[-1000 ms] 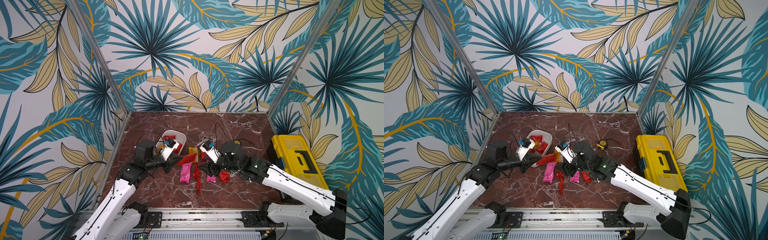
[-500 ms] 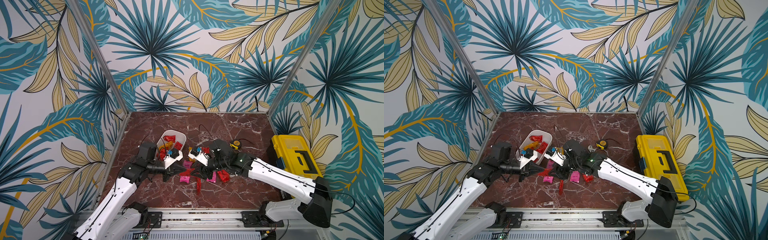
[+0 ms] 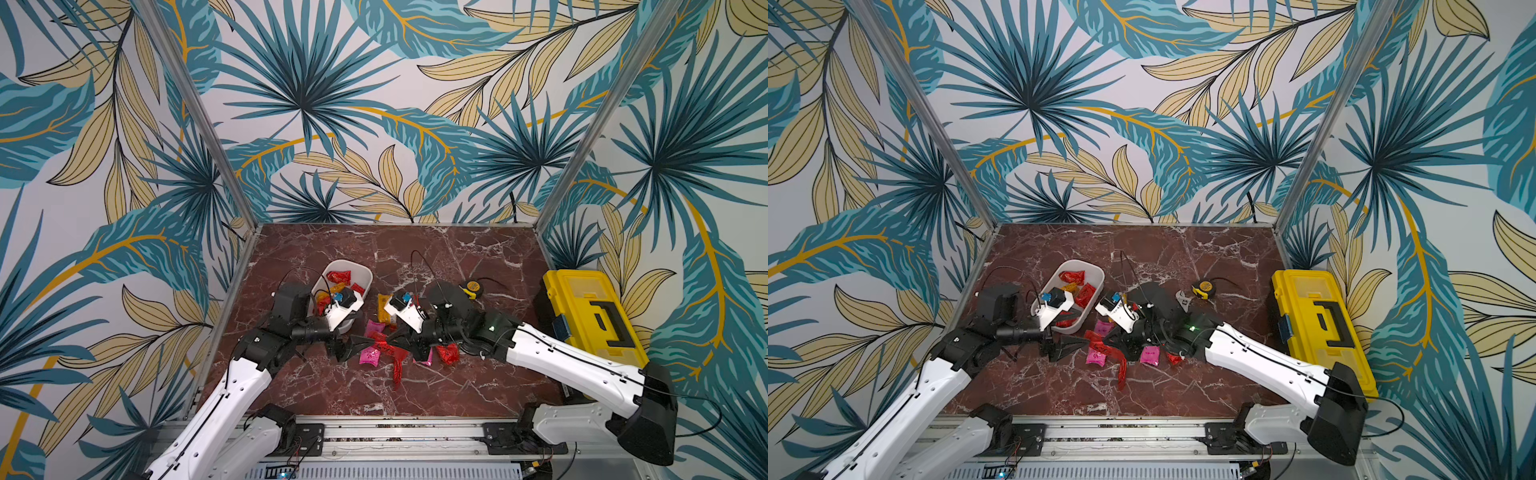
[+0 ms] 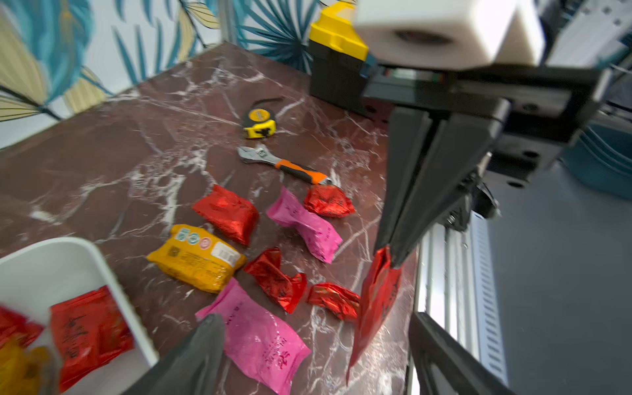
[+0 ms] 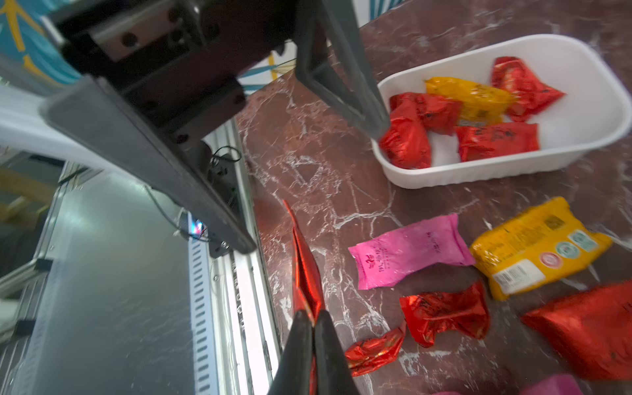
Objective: Take the tea bags out of the storage box
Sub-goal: Pick up the tea bag from the storage box, then place the tea bag at the center of the board.
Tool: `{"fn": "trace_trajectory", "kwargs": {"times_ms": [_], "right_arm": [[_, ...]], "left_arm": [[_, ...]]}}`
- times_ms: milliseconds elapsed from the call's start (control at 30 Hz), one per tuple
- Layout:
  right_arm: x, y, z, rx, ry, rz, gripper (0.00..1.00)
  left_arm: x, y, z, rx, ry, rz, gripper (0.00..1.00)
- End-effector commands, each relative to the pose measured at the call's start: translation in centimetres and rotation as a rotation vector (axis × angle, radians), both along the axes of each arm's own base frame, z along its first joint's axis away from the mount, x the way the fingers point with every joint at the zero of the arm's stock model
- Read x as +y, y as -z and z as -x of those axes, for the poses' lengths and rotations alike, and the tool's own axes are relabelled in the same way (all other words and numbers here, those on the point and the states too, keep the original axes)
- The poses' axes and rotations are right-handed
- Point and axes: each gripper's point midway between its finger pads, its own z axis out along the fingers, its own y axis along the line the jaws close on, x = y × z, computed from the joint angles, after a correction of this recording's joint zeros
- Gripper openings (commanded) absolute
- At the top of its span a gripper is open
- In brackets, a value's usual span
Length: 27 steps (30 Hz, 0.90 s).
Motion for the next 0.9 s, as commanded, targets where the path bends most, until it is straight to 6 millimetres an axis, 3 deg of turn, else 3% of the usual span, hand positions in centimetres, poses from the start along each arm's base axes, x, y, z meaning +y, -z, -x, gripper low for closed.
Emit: {"fn": "trace_trajectory", "kwargs": {"times_ms": [0, 67, 167, 267, 367, 500, 700, 867], "right_arm": [[-3.6, 1.6, -3.7, 0.093, 0.354, -0.007, 0.0], [-7.1, 3.2, -5.8, 0.206, 0.581, -0.027, 0.0], [-11.9, 5.7, -7.5, 0.312, 0.858, -0.048, 0.0], [-15.4, 7.2, -8.6, 0.36, 1.035, -0.076, 0.0], [-17.8, 8.0, -10.1, 0.364, 1.146, -0.105, 0.0], [-18.5, 8.9, -13.0, 0.372, 1.178, -0.158, 0.0], [-18.3, 10.3, -17.8, 0.409, 1.157, -0.213, 0.01], [-16.3, 12.6, -20.2, 0.468, 1.091, -0.221, 0.02]], "left_arm": [[2.5, -2.5, -4.2, -0.079, -0.315, 0.073, 1.0], [4.5, -3.0, -6.0, -0.082, -0.5, 0.13, 1.0], [7.6, -1.7, -7.8, -0.001, -0.733, 0.19, 1.0], [9.5, 0.5, -8.8, 0.132, -0.887, 0.228, 1.0], [10.1, 2.6, -9.3, 0.243, -0.96, 0.236, 1.0], [9.8, 4.1, -9.8, 0.325, -0.98, 0.243, 1.0], [9.3, 4.4, -10.4, 0.383, -0.975, 0.27, 0.99], [9.1, 4.5, -10.7, 0.395, -0.965, 0.277, 0.98]]}}
